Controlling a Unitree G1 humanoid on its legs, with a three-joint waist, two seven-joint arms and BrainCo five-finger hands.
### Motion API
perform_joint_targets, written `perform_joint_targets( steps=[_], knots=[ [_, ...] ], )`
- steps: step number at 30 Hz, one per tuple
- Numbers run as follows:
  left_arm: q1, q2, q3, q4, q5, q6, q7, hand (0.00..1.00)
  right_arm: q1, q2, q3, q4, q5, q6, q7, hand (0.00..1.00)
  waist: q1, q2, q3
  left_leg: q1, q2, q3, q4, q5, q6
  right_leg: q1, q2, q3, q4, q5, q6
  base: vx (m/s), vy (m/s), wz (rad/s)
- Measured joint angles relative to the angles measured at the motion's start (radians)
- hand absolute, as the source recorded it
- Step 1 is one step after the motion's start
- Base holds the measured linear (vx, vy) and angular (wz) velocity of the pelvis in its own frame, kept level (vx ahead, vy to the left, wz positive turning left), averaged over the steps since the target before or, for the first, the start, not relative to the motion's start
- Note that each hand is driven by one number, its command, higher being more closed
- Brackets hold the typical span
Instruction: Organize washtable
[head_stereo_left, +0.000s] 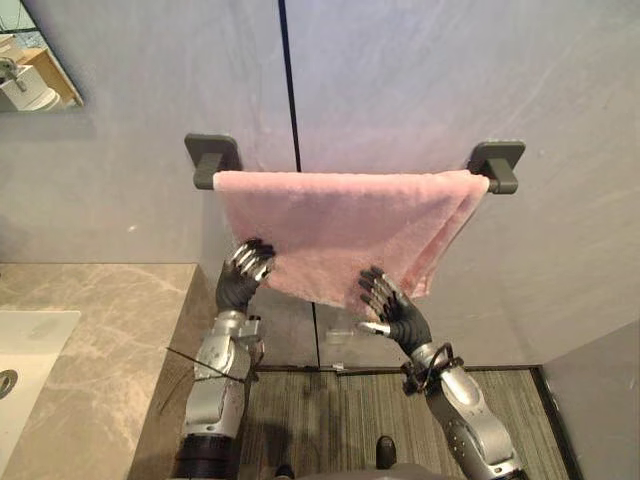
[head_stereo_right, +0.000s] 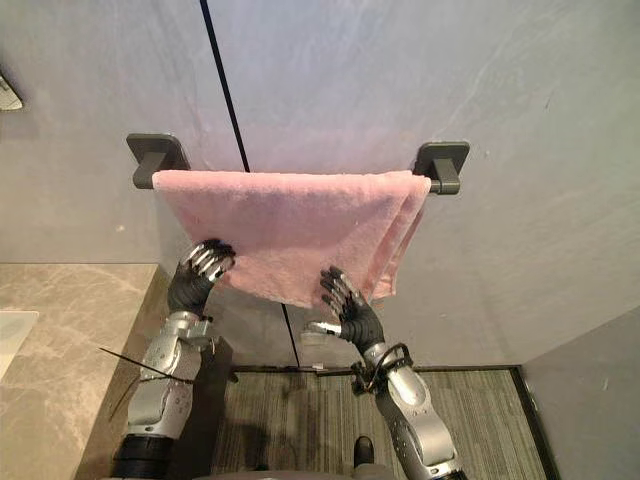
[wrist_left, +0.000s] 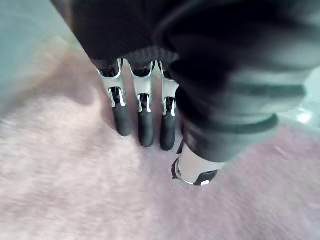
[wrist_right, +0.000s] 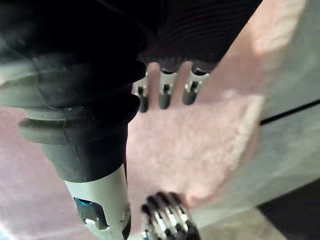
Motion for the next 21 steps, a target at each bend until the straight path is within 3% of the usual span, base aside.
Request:
perform_joint_targets(
  steps=[7,11,15,21],
  knots=[
    [0.116,-0.006,0.005,0.276,0.089,0.031,-0.003,0.0,0.064,0.053,-0.121,0.411,-0.201,0.042,0.013,0.0,0.002,0.0,0.0,0.01,0.0,-0.001,0.0,0.0,0.0,0.011,-0.001,-0.002,-0.005,0.0,0.0,-0.01,-0.003,0.0],
    [0.144,-0.018,0.092,0.563,0.225,0.07,0.001,0.0,0.056,0.056,-0.232,0.661,-0.484,0.06,-0.042,0.0,0.002,-0.003,0.0,0.029,0.0,0.0,-0.002,0.0,0.0,0.029,-0.001,-0.001,-0.005,0.0,0.0,-0.02,-0.003,-0.01],
    [0.145,-0.02,0.27,0.875,0.233,0.077,0.056,0.0,-0.004,0.039,-0.333,0.92,-0.728,0.056,-0.103,0.0,0.006,-0.009,0.003,0.072,0.0,0.002,-0.004,-0.001,-0.001,0.068,-0.001,0.001,-0.006,0.0,0.0,-0.06,-0.005,0.0],
    [0.214,-0.034,0.432,0.99,0.283,0.119,0.061,0.0,0.007,0.054,-0.44,1.064,-0.745,0.068,-0.111,0.0,0.023,-0.01,0.004,0.072,0.001,0.016,-0.022,-0.008,-0.004,0.063,-0.009,0.002,-0.006,-0.014,0.006,-0.09,-0.008,-0.01]
  ],
)
